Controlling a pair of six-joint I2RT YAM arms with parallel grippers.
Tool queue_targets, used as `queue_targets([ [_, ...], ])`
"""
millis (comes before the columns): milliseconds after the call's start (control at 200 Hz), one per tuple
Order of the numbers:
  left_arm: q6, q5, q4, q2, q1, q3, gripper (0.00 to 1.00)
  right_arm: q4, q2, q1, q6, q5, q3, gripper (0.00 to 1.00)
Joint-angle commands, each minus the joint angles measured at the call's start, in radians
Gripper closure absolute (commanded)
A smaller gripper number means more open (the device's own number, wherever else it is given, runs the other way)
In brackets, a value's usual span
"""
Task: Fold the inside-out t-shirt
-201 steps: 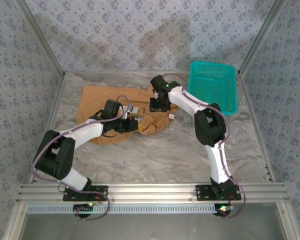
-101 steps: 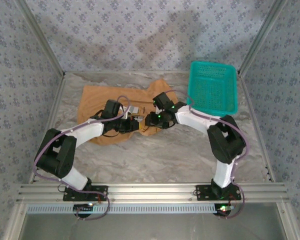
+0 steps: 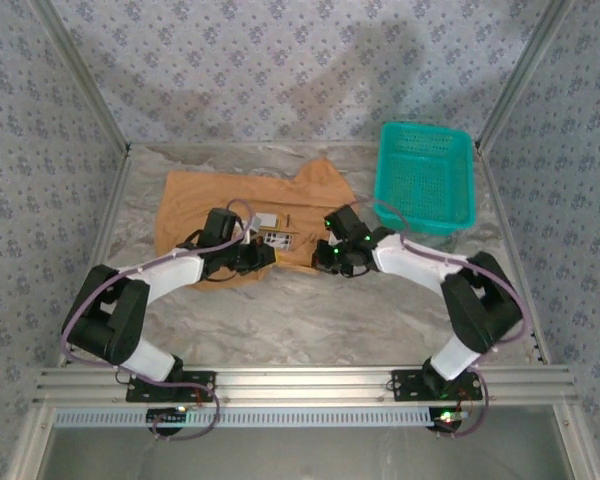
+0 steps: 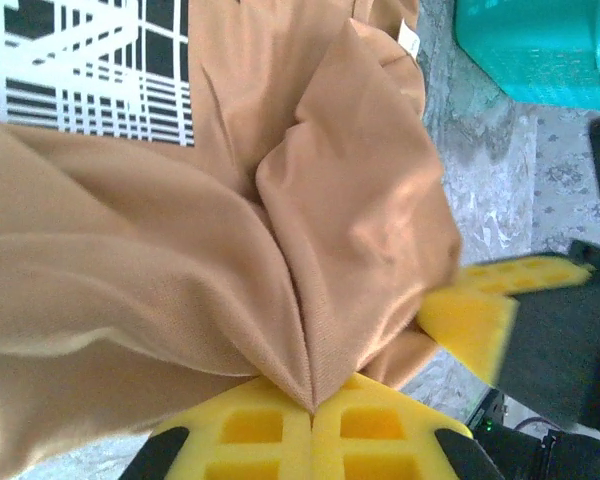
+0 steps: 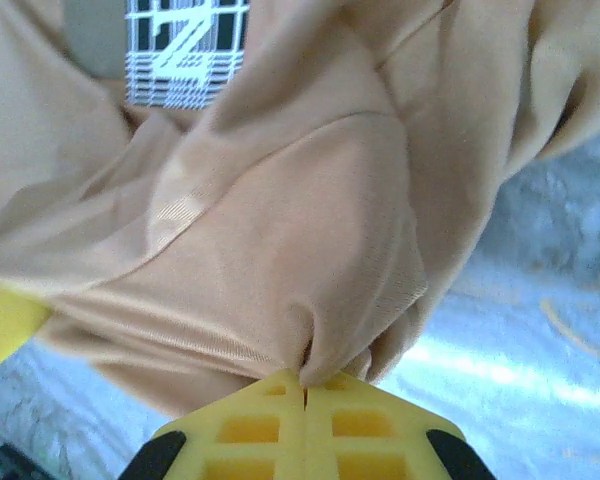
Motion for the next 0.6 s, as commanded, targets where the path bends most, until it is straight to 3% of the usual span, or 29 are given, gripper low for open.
queue_targets([
  [0, -0.035, -0.061, 0.095, -0.055, -0.010, -0.046, 0.93, -0.029, -0.033, 0.027, -0.022, 0.075, -0.075, 1.00],
  [120, 0.173, -0.107, -0.068, -0.080, -0.064, 0.003, 0.62, -0.034, -0.001, 0.060, -0.074, 0.117, -0.051, 1.00],
  [195, 0.331, -0.178, -0.228, -0.091, -0.094, 0.083, 0.52, -0.056, 0.023, 0.070, -0.112, 0.132, -0.018, 1.00],
  [255, 0.420, -0.192, -0.273, -0.093, -0.107, 0.122, 0.50, -0.098, 0.030, 0.075, -0.127, 0.156, 0.009, 0.98],
  [320, 0.469, -0.183, -0.264, -0.081, -0.116, 0.137, 0.49, -0.122, 0.010, 0.074, -0.123, 0.177, 0.006, 0.66],
  [365, 0.498, -0.151, -0.251, -0.060, -0.122, 0.146, 0.49, -0.151, -0.015, 0.065, -0.101, 0.202, -0.006, 0.53],
  [595, 0.730, -0.100, -0.396, 0.101, -0.215, 0.280, 0.47, -0.204, -0.210, -0.106, -0.018, 0.205, -0.162, 0.49],
])
